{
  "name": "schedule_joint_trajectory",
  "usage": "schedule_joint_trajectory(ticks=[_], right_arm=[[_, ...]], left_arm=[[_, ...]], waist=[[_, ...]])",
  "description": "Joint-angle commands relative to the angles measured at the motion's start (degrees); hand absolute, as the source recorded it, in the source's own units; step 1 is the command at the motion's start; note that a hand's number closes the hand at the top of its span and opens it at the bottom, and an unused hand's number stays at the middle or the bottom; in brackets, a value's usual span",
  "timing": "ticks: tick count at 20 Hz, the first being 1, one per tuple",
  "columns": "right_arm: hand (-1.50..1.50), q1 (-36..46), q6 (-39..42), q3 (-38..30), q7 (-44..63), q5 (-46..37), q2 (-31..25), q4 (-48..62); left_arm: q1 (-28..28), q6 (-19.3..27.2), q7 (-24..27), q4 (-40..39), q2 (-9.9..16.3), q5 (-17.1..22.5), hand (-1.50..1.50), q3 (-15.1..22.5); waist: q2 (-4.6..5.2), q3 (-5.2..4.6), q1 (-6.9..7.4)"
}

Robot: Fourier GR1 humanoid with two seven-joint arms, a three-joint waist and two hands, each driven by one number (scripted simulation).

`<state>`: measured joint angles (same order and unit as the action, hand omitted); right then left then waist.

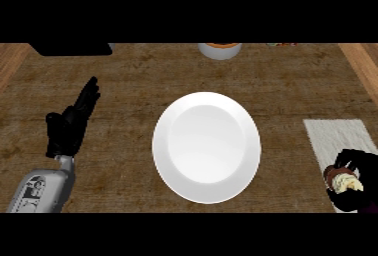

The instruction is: Pick the cupcake from the placemat and place it in the plate

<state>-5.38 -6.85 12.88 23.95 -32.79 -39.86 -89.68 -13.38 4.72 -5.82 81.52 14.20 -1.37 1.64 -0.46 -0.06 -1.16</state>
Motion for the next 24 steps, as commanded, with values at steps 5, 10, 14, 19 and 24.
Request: schedule_joint_trajectory(ticks=[5, 10, 14, 19, 24], right_arm=[[1.50, -5.52, -11.43, -4.36, -11.49, -1.27, -1.41, -19.00], [1.50, -6.71, -8.84, -6.05, -15.76, 3.35, -2.57, -30.26], [1.50, -5.17, -5.38, -2.55, -10.94, 1.46, 1.04, -36.02], [1.50, 7.71, 2.80, 2.81, -3.28, 3.15, 6.30, -31.77], [1.50, 17.92, 0.28, 14.86, 2.52, -8.19, 20.11, -19.96]], left_arm=[[2.13, -0.39, -0.20, 1.91, -0.25, 0.19, 0.00, 0.04], [-1.88, -1.59, -0.32, -1.14, 0.98, 0.88, 0.00, -2.06], [-3.88, 0.77, -2.38, -0.58, -1.05, -1.54, 0.00, -0.90], [-3.63, -2.01, 1.80, -3.96, -0.48, -1.79, 0.00, -1.13], [-2.49, -0.15, 0.62, -2.16, -2.92, -2.96, 0.00, 0.18]], waist=[[-0.17, 0.03, -0.48], [0.14, 0.03, -0.13], [0.36, 0.04, 0.58], [0.60, 0.02, 1.43], [0.62, 0.03, 2.18]])
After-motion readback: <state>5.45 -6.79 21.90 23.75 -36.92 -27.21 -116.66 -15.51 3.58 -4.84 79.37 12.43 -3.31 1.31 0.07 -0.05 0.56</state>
